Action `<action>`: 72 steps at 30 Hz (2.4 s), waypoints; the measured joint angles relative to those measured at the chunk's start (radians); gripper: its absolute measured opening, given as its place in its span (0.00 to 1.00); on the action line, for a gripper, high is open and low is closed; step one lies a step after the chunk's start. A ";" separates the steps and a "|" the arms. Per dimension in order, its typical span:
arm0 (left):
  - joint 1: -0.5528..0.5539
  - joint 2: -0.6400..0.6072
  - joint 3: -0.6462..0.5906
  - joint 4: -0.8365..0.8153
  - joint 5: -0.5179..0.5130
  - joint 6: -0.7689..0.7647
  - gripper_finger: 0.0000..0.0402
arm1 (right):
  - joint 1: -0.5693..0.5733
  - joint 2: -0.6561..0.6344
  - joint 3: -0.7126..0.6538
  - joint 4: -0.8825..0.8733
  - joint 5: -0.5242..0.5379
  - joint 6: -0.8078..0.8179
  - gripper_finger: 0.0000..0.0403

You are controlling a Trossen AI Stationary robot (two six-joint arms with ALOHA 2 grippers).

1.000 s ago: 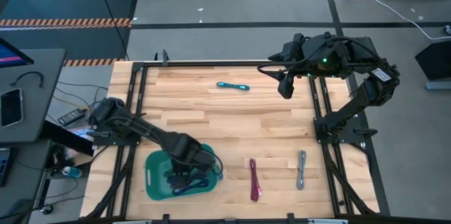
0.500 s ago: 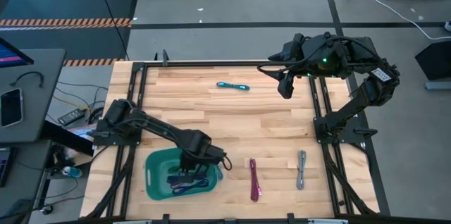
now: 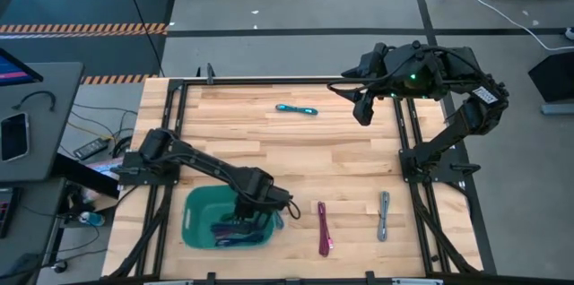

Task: Pick and place USB-C Cables
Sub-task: Put the green charger cable into the green bin

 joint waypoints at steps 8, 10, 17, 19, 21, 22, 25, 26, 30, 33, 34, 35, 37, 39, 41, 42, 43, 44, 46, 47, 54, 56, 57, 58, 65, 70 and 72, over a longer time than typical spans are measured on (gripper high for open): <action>-0.006 0.012 0.000 0.022 0.025 -0.018 0.05 | 0.000 0.000 0.000 -0.005 0.000 0.016 0.57; -0.005 0.011 0.000 0.016 0.018 -0.044 0.05 | 0.000 0.000 0.000 -0.008 0.000 0.016 0.57; -0.002 0.010 0.000 -0.058 0.001 -0.076 0.05 | -0.002 0.000 0.000 -0.010 0.000 0.014 0.57; -0.003 0.010 0.000 -0.099 0.001 -0.079 0.05 | -0.002 0.000 0.000 -0.013 0.000 0.014 0.57; -0.008 0.009 0.000 -0.155 0.001 -0.079 0.05 | -0.002 0.000 0.000 -0.016 0.000 0.014 0.57; -0.011 0.009 0.000 -0.177 0.001 -0.079 0.05 | -0.002 0.000 0.000 -0.017 0.000 0.014 0.57; -0.017 0.008 0.000 -0.200 0.029 -0.080 0.05 | -0.002 0.000 0.000 -0.019 0.000 0.014 0.57; -0.021 0.008 0.000 -0.199 0.053 -0.084 0.05 | -0.002 0.000 0.000 -0.019 0.000 0.014 0.57; -0.036 0.008 0.000 -0.175 0.099 -0.083 0.05 | -0.002 0.000 0.000 -0.018 0.000 0.014 0.57; -0.044 0.008 0.000 -0.135 0.100 -0.083 0.05 | -0.002 0.000 0.000 -0.018 0.004 0.014 0.57; -0.045 0.008 0.000 -0.122 0.102 -0.082 0.05 | -0.002 0.000 0.000 -0.018 0.007 0.014 0.57; -0.045 0.008 0.000 -0.107 0.102 -0.083 0.05 | -0.002 0.000 0.000 -0.018 0.009 0.014 0.57; -0.045 0.008 0.000 -0.079 0.102 -0.087 0.05 | -0.002 0.000 0.000 -0.017 0.009 0.014 0.57; -0.045 0.008 0.000 -0.057 0.102 -0.100 0.05 | -0.002 0.000 0.000 -0.017 0.009 0.014 0.57; -0.048 0.008 0.001 -0.050 0.103 -0.106 0.05 | -0.002 0.000 0.000 -0.017 0.009 0.014 0.57; -0.049 0.007 0.001 -0.050 0.103 -0.106 0.05 | -0.002 0.000 0.000 -0.017 0.009 0.015 0.57; -0.049 0.007 0.001 -0.049 0.103 -0.106 0.05 | -0.002 0.000 0.000 -0.017 0.009 0.016 0.57; -0.049 0.007 0.001 -0.048 0.103 -0.106 0.05 | -0.002 0.000 0.000 -0.017 0.009 0.015 0.57; -0.049 0.007 0.001 -0.047 0.103 -0.106 0.05 | -0.002 0.000 0.000 -0.017 0.009 0.015 0.57; -0.049 0.007 0.001 -0.047 0.097 -0.106 0.05 | -0.002 0.000 0.000 -0.017 0.009 0.015 0.57; -0.013 0.007 0.001 -0.047 -0.036 -0.097 0.05 | -0.002 0.000 0.000 -0.016 0.009 0.017 0.57; 0.006 0.007 0.001 -0.046 -0.080 -0.095 0.05 | -0.002 0.000 0.000 -0.016 0.009 0.019 0.57; 0.016 0.007 0.001 -0.047 -0.101 -0.096 0.05 | -0.002 0.000 0.000 -0.017 0.009 0.021 0.57; 0.027 0.007 0.001 -0.048 -0.119 -0.095 0.05 | -0.002 0.000 0.000 -0.016 0.009 0.023 0.57; 0.115 0.007 0.001 -0.048 -0.226 -0.090 0.05 | -0.002 0.000 0.000 -0.019 0.009 0.040 0.57; 0.182 0.006 0.001 -0.050 -0.246 -0.082 0.05 | -0.002 0.000 0.000 -0.024 0.009 0.044 0.57; 0.200 0.006 0.002 -0.069 -0.222 -0.092 0.05 | -0.002 0.000 0.000 -0.024 0.009 0.044 0.57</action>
